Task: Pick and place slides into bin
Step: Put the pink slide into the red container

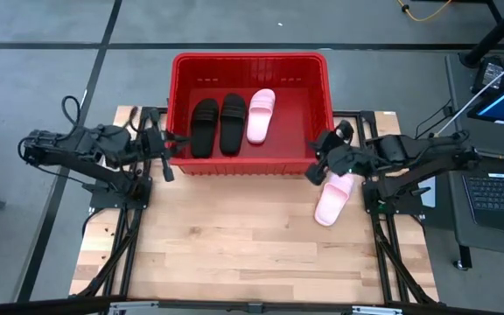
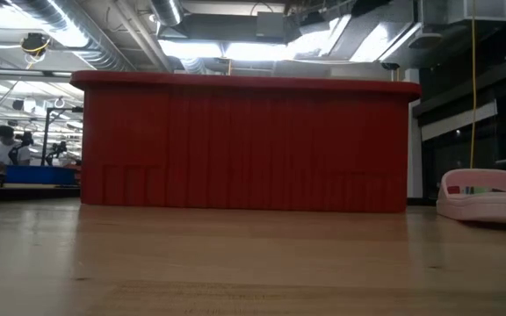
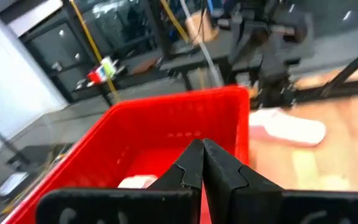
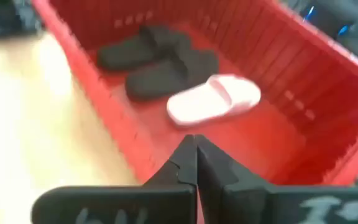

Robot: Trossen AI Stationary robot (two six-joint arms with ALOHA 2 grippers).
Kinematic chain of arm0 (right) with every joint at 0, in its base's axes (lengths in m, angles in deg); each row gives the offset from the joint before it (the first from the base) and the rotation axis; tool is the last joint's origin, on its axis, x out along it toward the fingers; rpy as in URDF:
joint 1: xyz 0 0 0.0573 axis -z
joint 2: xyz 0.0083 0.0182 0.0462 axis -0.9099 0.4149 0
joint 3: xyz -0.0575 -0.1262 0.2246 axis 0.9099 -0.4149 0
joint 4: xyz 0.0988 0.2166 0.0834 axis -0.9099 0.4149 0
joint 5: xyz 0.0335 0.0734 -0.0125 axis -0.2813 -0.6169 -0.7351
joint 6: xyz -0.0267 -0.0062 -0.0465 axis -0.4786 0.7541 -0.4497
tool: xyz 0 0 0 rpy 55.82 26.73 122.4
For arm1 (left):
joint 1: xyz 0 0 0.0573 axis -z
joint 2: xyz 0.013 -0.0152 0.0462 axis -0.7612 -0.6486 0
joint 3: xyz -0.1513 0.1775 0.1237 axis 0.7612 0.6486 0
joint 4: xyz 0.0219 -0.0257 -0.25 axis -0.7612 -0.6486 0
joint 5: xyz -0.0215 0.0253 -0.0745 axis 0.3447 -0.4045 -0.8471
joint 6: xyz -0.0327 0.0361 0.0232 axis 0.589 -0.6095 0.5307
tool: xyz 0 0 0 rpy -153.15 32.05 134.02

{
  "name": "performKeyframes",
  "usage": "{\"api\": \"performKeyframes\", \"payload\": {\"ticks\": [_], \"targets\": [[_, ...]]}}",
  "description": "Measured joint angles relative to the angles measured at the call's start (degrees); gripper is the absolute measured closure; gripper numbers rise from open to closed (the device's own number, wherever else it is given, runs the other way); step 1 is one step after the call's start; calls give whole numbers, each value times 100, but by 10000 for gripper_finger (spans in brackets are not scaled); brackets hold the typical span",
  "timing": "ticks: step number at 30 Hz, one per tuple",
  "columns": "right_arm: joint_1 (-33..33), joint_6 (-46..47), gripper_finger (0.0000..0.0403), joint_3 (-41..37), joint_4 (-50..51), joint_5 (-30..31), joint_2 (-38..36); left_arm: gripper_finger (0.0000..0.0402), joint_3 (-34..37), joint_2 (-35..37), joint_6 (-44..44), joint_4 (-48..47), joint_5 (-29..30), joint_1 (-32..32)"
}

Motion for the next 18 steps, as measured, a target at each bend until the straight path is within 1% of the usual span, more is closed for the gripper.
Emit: {"api": "performKeyframes", "payload": {"ticks": [2, 4, 5, 9, 11, 14, 18], "targets": [[-204, 472, 401, 442, 789, -14, 215, 399, 45, 103, 11, 110, -250, -126], [-432, 1044, 401, 908, 1664, -42, 464, 400, 55, 145, 101, 75, -332, -205], [-542, 1324, 401, 1123, 2063, -148, 597, 399, 55, 164, 139, 66, -341, -234], [-985, 2472, 402, 1947, 3418, -1046, 1176, 399, 55, 194, 150, 16, -346, -246], [-1203, 2907, 402, 2209, 3562, -1382, 1386, 399, 55, 188, 148, 13, -350, -246], [-1505, 3211, 402, 2322, 3544, -1582, 1586, 399, 57, 190, 144, -3, -350, -246], [-1811, 3956, 402, 2134, 3573, -1798, 1655, 399, 57, 187, 91, -111, -349, -246]]}}
